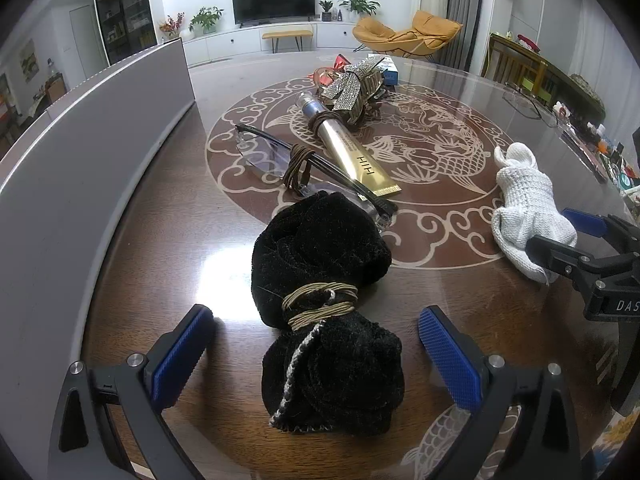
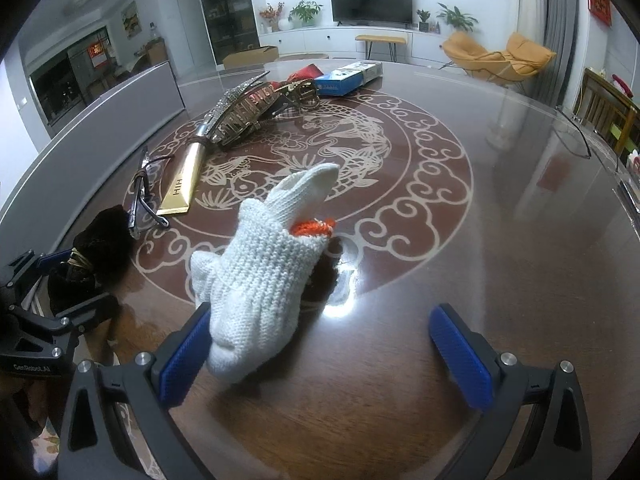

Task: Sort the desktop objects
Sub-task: 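Lower the left gripper around the pouch while the right gripper lowers around the glove, then close and lift the pouch with the left gripper while the right gripper lifts the glove toward the bin, then open the left gripper over the bin while the right gripper drops the glove in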

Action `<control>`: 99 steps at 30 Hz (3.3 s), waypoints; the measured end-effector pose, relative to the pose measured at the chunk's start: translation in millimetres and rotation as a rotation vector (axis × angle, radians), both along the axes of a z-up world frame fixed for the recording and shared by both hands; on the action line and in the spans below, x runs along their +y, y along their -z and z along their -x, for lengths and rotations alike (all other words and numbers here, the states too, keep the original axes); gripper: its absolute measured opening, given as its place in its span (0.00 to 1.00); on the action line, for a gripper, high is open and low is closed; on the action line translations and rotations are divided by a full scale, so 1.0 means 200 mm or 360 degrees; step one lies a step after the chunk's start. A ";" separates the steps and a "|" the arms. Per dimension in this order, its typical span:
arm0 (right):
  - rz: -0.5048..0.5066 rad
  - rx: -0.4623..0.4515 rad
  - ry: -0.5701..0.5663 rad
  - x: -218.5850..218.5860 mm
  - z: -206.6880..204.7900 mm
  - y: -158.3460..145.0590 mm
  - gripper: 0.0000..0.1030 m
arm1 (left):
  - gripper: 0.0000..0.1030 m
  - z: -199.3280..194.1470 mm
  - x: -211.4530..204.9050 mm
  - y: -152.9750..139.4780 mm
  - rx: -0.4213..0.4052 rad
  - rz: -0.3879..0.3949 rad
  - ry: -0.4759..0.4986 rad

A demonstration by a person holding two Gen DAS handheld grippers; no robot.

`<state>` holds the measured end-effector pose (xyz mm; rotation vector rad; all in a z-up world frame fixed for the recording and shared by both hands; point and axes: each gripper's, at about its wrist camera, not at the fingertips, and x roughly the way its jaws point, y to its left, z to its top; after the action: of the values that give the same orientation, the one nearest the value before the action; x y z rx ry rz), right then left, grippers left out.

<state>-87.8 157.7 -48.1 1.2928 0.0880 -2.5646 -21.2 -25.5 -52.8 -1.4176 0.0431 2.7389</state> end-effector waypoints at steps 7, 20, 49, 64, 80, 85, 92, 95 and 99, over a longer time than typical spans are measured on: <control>0.0000 0.0000 -0.0001 0.00 0.00 0.00 1.00 | 1.00 0.00 0.00 0.00 0.0000 0.0000 -0.0002; 0.0001 -0.0002 -0.0005 0.00 0.00 0.00 1.00 | 1.00 0.00 0.00 0.00 0.0000 -0.0001 0.0000; 0.0208 -0.0082 -0.0078 0.02 0.09 -0.22 1.00 | 1.00 0.03 -0.02 -0.05 -0.0032 -0.0078 0.0104; 0.0048 -0.0189 -0.0195 -0.16 -0.08 -0.35 0.41 | 0.33 -0.22 -0.27 -0.37 0.0248 -0.0433 0.0043; 0.0278 0.0033 -0.1021 -1.83 -0.09 -0.79 0.41 | 0.33 -0.26 -1.49 -0.65 0.0192 -0.0292 -0.0568; 0.0143 -0.0114 -0.1034 -2.07 -0.03 -0.57 0.43 | 0.41 -0.22 -1.57 -0.52 0.0041 -0.0256 -0.0632; 0.0262 -0.0059 -0.0936 -1.97 0.01 -0.55 0.80 | 0.95 -0.25 -1.56 -0.50 0.0100 -0.0160 -0.0794; 0.0280 0.0133 -0.0917 -1.79 -0.08 -0.63 0.94 | 0.95 -0.29 -1.52 -0.51 0.0177 -0.0082 -0.0813; 0.0199 0.0374 -0.0728 -1.43 -0.19 -0.61 1.00 | 0.95 -0.39 -1.41 -0.58 0.0335 -0.0115 -0.0769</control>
<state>-50.3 -128.3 74.0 0.8084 0.2351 -2.2685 56.7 -307.3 62.5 -1.2483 -0.4412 3.2207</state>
